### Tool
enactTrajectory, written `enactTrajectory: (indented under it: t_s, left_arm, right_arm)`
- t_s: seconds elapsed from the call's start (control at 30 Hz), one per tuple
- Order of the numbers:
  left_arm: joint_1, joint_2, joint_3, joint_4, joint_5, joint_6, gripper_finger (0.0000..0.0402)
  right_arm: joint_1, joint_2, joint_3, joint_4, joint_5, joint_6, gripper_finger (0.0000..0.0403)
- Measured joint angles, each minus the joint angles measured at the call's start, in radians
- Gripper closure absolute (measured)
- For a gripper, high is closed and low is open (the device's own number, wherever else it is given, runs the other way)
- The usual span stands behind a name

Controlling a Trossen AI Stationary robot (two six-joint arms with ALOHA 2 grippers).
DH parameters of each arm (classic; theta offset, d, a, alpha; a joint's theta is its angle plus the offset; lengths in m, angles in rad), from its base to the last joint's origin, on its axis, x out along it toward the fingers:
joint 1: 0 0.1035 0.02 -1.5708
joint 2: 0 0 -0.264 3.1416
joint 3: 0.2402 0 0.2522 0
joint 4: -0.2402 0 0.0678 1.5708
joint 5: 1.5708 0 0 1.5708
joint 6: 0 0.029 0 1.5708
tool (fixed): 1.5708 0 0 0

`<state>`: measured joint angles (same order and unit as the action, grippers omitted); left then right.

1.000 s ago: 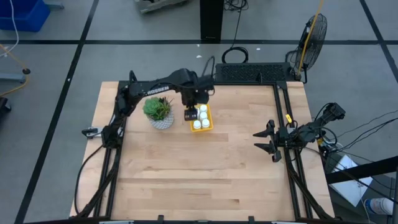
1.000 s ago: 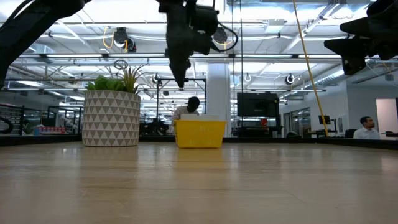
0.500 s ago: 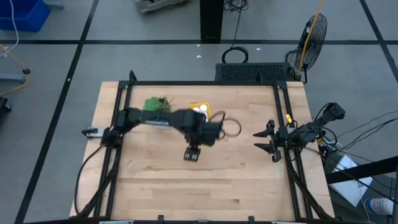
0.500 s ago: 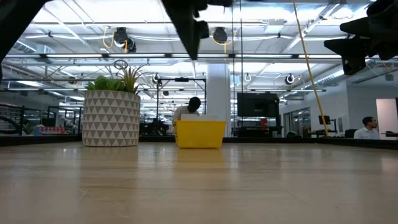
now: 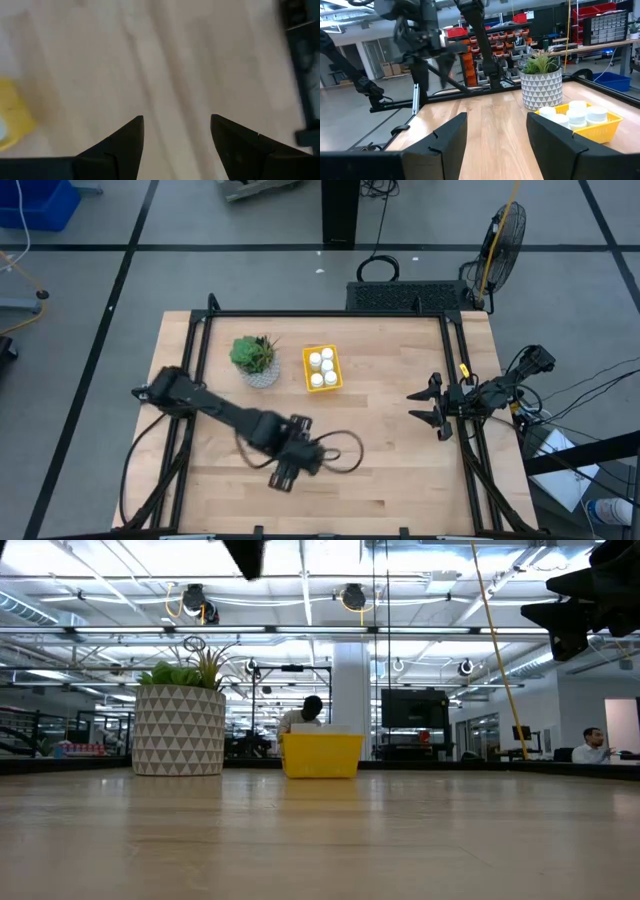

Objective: Pick and place pill bottles into a basket
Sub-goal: Return to Home Position

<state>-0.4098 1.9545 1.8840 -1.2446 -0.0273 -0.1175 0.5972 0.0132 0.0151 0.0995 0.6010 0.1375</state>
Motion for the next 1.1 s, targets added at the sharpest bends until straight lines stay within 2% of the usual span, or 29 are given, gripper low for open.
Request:
enactTrajectory:
  t_s: [0.23, 0.53, 0.67, 0.87, 1.1]
  left_arm:
    - [-0.061, -0.169, -0.364, 0.218, -0.045, -0.097, 0.0167]
    - [-0.099, -0.373, -0.818, 0.389, -0.074, -0.167, 0.0167]
    - [-0.115, -0.476, -0.978, 0.479, -0.052, -0.23, 0.0167]
    - [-0.142, -0.64, -1.118, 0.514, -0.08, -0.221, 0.0167]
    - [-0.14, -0.804, -1.161, 0.512, -0.19, -0.102, 0.0167]
  right_arm:
    - [0.0, 0.0, 0.0, 0.001, 0.0, 0.0, 0.0206]
    - [0.0, 0.0, 0.0, 0.001, 0.0, 0.0, 0.0206]
    - [0.0, 0.0, 0.0, 0.001, 0.0, 0.0, 0.0206]
    - [0.0, 0.0, 0.0, 0.001, 0.0, 0.0, 0.0206]
    - [0.0, 0.0, 0.0, 0.001, 0.0, 0.0, 0.0206]
